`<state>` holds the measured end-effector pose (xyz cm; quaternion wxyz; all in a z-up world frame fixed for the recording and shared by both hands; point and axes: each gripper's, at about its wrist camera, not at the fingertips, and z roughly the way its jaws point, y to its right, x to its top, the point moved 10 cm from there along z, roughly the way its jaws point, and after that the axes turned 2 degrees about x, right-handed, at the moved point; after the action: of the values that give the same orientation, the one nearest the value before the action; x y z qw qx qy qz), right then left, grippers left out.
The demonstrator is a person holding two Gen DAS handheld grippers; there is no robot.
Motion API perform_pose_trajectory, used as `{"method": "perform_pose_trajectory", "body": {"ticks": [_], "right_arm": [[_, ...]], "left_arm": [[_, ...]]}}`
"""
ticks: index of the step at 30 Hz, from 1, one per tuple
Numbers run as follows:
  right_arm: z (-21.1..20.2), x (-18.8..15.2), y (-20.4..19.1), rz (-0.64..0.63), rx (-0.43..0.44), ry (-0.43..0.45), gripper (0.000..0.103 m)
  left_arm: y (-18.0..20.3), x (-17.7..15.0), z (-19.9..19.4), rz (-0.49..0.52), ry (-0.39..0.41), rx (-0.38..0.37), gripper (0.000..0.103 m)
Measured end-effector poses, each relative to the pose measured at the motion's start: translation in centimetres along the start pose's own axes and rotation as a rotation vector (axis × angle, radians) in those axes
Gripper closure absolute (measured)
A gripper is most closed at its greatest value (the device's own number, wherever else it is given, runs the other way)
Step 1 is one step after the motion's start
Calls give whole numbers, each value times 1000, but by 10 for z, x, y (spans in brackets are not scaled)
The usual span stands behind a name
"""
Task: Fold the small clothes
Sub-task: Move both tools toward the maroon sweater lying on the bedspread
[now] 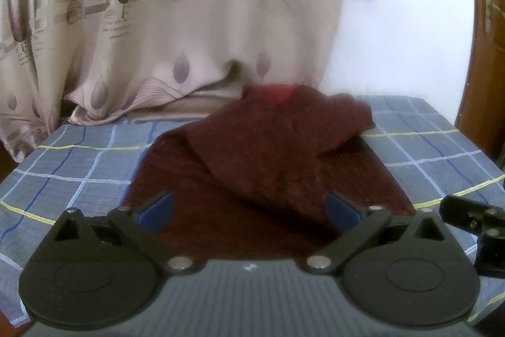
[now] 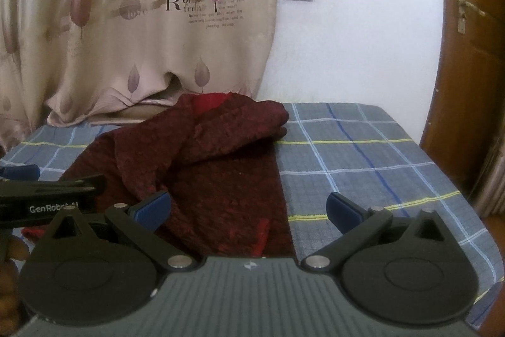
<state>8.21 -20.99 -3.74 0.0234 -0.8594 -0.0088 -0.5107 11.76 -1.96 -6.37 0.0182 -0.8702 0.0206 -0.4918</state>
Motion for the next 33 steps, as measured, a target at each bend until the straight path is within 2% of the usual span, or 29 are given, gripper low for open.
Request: {"method": "perform_pose_trajectory", "body": {"ticks": [33], "right_arm": [[27,-14,23,15,-16,-54,0]], "left_arm": [[37,-18,33,46,-98,-46,0]]}}
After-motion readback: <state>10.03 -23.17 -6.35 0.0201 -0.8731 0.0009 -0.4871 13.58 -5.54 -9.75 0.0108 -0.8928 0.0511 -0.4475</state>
